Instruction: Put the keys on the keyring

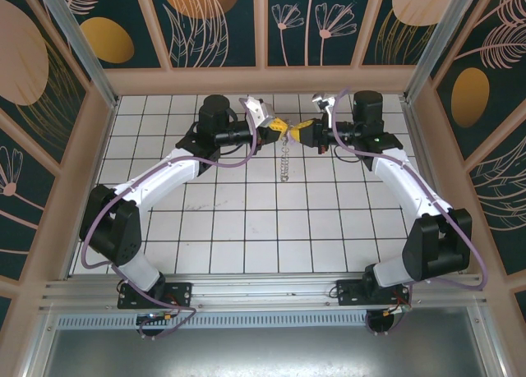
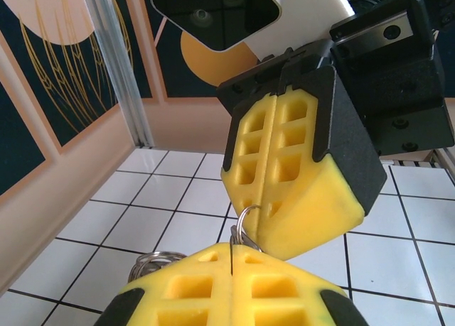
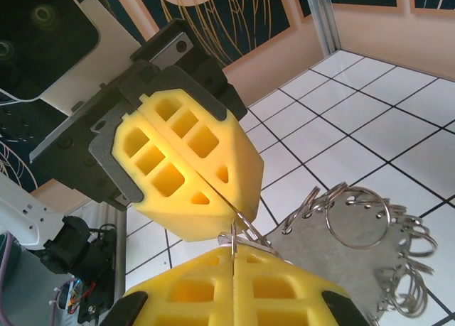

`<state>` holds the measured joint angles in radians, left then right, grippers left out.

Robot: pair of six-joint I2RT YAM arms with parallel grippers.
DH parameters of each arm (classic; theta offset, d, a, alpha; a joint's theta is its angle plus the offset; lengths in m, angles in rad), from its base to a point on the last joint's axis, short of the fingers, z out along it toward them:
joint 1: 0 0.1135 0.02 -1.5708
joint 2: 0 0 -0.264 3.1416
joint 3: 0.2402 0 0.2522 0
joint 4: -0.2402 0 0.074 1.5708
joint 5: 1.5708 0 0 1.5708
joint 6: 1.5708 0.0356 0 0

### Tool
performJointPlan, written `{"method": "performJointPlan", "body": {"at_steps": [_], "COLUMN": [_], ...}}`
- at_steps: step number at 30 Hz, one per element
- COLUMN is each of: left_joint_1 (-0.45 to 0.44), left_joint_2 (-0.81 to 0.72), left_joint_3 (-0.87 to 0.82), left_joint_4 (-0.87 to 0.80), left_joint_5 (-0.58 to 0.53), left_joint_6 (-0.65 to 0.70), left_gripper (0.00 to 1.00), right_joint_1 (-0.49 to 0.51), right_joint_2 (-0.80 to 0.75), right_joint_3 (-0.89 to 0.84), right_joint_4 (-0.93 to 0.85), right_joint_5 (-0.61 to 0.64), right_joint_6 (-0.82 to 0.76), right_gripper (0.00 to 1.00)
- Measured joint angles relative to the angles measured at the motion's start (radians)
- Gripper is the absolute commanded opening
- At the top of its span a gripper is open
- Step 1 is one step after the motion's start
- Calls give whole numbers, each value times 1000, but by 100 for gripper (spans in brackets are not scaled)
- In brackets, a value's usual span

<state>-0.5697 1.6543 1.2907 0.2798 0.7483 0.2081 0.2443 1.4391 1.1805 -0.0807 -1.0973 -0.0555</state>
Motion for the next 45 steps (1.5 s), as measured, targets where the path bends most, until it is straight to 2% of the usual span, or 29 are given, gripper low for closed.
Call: {"method": "performJointPlan", "body": {"at_steps": [30,45], "left_joint_1": [1,1], "left_joint_2": [0,0], "left_joint_3": [0,-9], "left_joint_4": [16,76], "left_joint_5": [0,11], "left_joint_6": [-29,-76], "left_gripper": [0,0], "right_joint_1": [-26,-27], "right_joint_2": [21,44], "right_joint_3": [-2,-5], "right_joint_4": [8,22], "right_joint_5": [17,-51], "right_joint_6": [5,8], "right_gripper": [0,0]}}
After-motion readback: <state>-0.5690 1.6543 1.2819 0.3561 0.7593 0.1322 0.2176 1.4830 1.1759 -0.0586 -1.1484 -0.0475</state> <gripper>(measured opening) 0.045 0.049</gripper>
